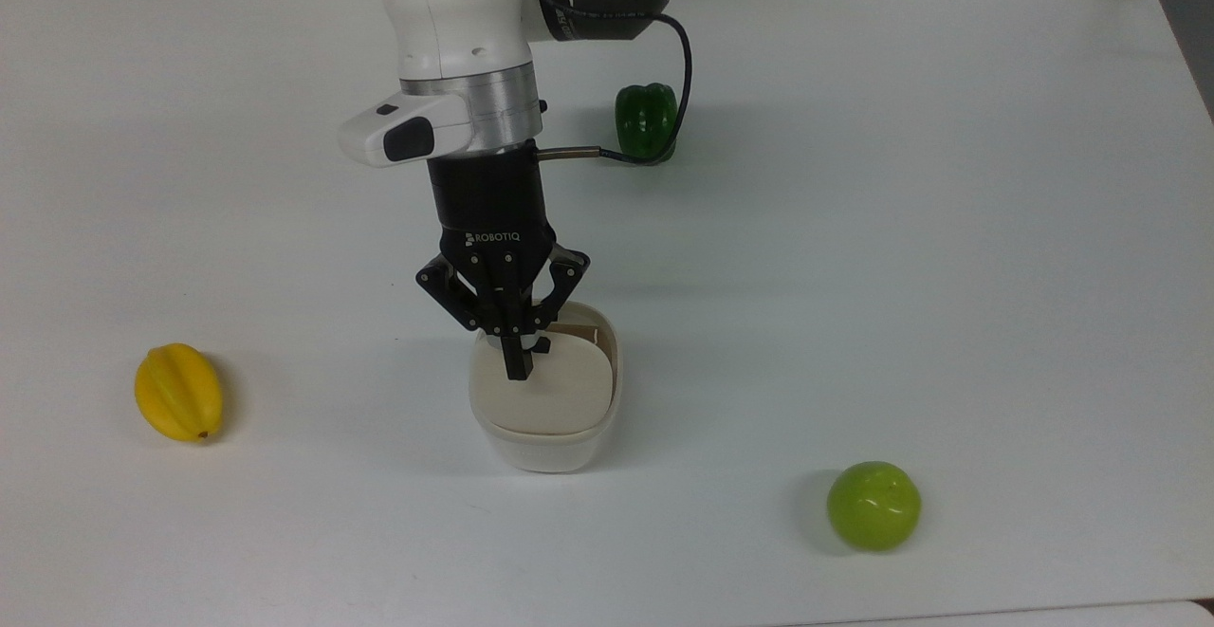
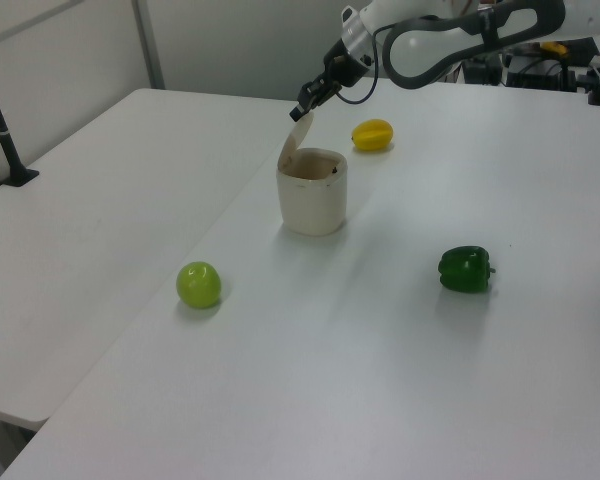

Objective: Close garbage bin
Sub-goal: 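Push the raised lid down with the gripper fingertips onto the bin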

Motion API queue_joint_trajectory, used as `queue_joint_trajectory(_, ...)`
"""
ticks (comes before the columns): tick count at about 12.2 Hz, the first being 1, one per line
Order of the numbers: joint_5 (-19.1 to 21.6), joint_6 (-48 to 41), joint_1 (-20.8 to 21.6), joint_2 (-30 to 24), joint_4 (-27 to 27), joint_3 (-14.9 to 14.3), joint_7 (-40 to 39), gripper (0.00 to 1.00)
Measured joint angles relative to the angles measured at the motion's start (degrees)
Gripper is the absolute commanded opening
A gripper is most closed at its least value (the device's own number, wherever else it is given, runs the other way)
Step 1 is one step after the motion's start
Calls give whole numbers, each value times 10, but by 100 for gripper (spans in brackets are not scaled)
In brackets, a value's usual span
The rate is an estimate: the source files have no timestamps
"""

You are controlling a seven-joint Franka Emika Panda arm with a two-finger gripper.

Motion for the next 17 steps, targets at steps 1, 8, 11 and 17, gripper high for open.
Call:
queue_joint_trajectory(1,0,-14,0,-2,1,-1,0,0)
queue_joint_trajectory(8,0,-155,-6,-21,4,-3,0,0)
queue_joint_trajectory(11,0,-176,-5,-20,-4,-3,0,0)
queue_joint_trajectory(17,0,-201,-5,-16,-22,-2,-12,0)
